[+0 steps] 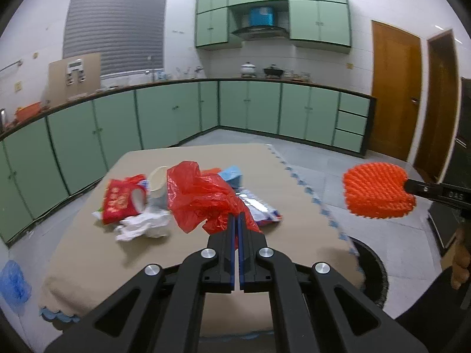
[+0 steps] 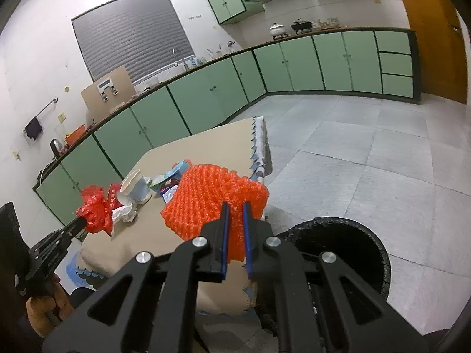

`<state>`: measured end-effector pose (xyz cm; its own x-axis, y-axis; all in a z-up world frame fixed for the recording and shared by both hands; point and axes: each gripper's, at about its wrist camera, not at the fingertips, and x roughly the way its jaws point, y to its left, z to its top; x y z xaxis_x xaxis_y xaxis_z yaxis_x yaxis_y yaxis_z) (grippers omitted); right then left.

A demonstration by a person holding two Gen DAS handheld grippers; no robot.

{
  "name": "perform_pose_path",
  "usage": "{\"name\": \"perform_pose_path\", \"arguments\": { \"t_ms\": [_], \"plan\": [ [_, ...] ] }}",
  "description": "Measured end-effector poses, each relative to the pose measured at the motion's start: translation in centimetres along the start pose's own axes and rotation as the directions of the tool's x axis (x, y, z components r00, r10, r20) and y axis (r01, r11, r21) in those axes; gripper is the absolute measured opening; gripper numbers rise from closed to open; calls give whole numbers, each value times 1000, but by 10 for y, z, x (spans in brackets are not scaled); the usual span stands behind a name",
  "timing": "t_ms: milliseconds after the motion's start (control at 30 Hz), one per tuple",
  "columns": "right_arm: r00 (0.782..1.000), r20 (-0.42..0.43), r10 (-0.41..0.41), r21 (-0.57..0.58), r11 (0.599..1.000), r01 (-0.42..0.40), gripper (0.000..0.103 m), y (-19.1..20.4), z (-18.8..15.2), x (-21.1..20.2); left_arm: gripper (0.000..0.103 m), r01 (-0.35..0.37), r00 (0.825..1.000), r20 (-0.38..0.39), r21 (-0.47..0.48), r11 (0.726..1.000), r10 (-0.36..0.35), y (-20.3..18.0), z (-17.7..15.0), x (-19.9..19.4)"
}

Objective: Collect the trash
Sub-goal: 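Carry the red bag and orange pad over the bin and open both tools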

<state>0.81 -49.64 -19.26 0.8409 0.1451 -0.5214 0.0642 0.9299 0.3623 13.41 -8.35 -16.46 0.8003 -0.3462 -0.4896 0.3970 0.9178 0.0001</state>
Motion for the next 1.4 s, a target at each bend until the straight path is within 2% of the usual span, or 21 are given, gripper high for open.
{"name": "perform_pose_path", "arguments": {
  "t_ms": [333,533,733,900,1000,1100,1167,1267,1400],
  "plan": [
    [999,15,-45,37,998,44,8,-24,-5,-14,2,88,996,-4,55,995,-88,-46,6,11],
    [994,9,-106,80,991,105,8,-52,-14,-22,2,172,985,-25,98,980,-170,-79,8,27],
    [982,-24,-189,137,972,190,8,-87,-27,-24,2,301,953,-73,172,938,-293,-134,9,51],
    [965,-87,-248,176,949,260,8,-114,-42,-11,2,404,913,-147,208,891,-380,-179,-1,80],
    [954,-130,-269,190,938,290,8,-126,-50,5,2,456,885,-209,216,863,-416,-197,-12,102],
    [944,-184,-275,193,931,309,9,-137,-56,25,2,482,867,-263,220,848,-424,-215,-24,121],
    [934,-223,-280,191,927,323,15,-143,-59,40,2,496,852,-305,209,843,-426,-222,-34,139],
    [928,-239,-286,208,918,337,20,-152,-63,46,7,488,849,-343,220,845,-401,-229,-44,156],
    [929,-223,-296,225,911,345,27,-156,-63,40,25,473,854,-350,218,854,-384,-226,-52,166]
  ]
}}
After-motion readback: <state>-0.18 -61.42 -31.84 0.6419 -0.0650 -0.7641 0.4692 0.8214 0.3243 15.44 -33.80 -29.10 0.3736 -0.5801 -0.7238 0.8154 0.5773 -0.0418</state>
